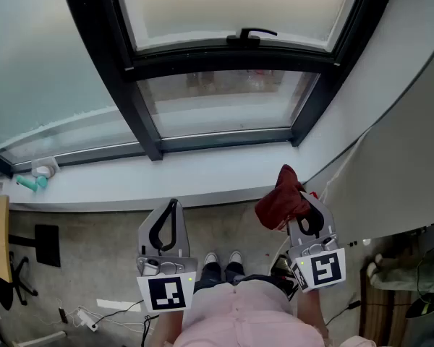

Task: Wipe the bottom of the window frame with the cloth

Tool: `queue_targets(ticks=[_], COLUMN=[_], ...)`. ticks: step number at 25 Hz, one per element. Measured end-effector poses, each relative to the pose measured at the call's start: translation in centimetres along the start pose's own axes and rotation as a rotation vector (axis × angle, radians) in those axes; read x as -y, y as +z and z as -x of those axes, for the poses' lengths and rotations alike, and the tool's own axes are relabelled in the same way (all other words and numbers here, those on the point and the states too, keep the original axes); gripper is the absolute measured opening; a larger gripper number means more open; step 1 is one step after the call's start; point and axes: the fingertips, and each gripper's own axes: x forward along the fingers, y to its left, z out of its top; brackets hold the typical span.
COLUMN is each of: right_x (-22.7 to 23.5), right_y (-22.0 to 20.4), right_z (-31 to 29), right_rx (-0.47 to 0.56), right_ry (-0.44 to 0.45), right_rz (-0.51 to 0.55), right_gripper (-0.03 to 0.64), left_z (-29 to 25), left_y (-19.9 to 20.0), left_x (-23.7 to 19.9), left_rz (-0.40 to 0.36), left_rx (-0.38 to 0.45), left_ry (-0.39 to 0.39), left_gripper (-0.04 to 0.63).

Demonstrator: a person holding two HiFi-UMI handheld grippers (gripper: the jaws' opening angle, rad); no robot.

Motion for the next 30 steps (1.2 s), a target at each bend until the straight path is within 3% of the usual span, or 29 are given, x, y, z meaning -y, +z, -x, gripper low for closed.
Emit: queue_targets(ticks=[6,16,21,30], right_x=[0.3,3.5,4.8,5.3], right_y=[-0.4,-1.5,-3.3,-3.6], right_z=[0.3,2.9,4.4,0.0], right_rx=[-0.004,0.018,0.042,-0.024], right_ry=[-0.001,-0.013,0.004,0.001], right_rz=[-0.009,-0.05,-0.101,-0.107], right_gripper=[0.067,0.067,0.069,0.071], left_z=[0.1,-0.2,0.4,-2.4], left_y=[0.0,1.0,-0.3,-1.5], left_x=[-0.1,3.4,4.9,0.2], left_rz=[0.005,0.004,0.014,0.041], left_rx=[-0.01,0.02,0.028,0.002], left_ry=[0.026,-0.002,-0.006,0.035], left_gripper=[-0.003,-0.003,-0.003,-0.003])
